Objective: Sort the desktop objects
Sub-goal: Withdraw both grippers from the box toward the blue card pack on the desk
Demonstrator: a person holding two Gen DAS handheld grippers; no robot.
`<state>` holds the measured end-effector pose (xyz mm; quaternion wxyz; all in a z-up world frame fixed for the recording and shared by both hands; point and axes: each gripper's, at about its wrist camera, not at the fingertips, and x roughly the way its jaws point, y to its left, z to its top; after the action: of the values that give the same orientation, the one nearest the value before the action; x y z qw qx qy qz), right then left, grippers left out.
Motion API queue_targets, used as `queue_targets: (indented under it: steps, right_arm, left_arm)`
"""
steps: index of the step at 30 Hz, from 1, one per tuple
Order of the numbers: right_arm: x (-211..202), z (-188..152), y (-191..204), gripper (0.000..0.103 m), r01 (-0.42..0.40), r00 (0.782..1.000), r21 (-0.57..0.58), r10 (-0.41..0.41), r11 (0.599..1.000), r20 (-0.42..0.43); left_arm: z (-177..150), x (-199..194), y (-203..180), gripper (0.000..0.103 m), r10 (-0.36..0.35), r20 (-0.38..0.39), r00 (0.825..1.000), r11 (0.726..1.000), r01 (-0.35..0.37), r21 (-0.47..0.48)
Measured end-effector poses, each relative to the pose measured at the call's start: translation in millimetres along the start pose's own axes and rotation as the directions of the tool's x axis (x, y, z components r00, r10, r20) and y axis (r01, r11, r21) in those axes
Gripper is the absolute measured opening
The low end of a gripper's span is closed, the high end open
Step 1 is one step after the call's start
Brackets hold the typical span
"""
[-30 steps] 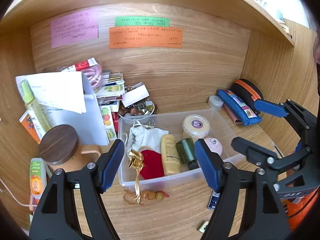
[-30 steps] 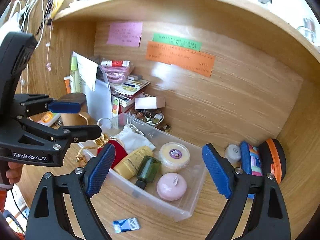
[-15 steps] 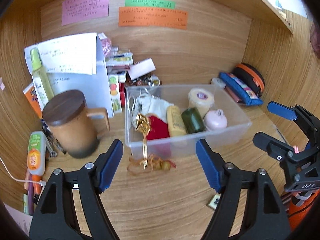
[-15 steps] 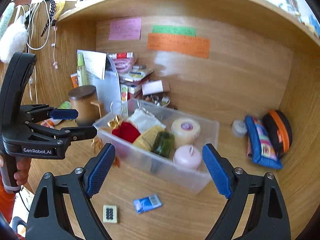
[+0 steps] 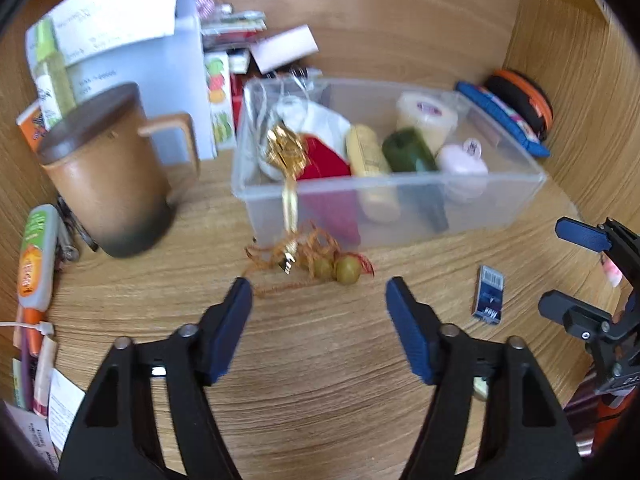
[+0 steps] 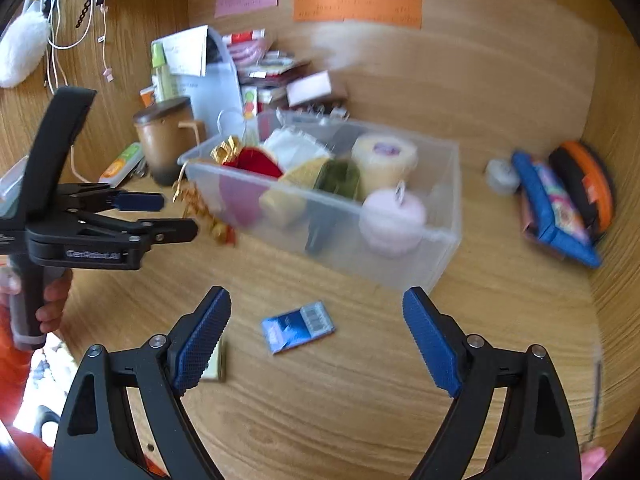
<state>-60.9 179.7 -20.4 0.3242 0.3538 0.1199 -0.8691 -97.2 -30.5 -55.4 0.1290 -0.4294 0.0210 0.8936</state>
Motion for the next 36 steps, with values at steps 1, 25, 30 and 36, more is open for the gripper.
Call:
queue_targets:
  steps: [1, 25, 30, 36]
  right_arm:
    - [3, -2, -1, 0.085, -0.016, 1.0, 0.005, 0.016, 1.0, -0.013]
    - [45, -10, 3, 0.082, -0.108, 0.984, -0.169, 0.081, 0.98, -0.157]
    - [51, -9, 0, 0.078, -0.142, 0.978, -0.169, 0.112, 0.975, -0.175]
    - [59, -7, -2, 0.07, -0.146, 0.976, -0.17, 0.114, 0.974, -0.186]
  left_arm:
    - [-1, 3, -1, 0.066, -0.001, -0.01, 1.0, 1.0, 0.001, 0.003]
    - [9, 35, -9, 0.05, -0.017, -0.064, 0.998, 0.999, 0.014, -0.05]
    - [13, 42, -15, 0.05, 0.018, -0.061, 0.998, 1.0, -0.019, -0.016]
    - [13, 45, -22, 0.05, 0.059, -0.052, 0.997, 0.998, -0.058, 0.016]
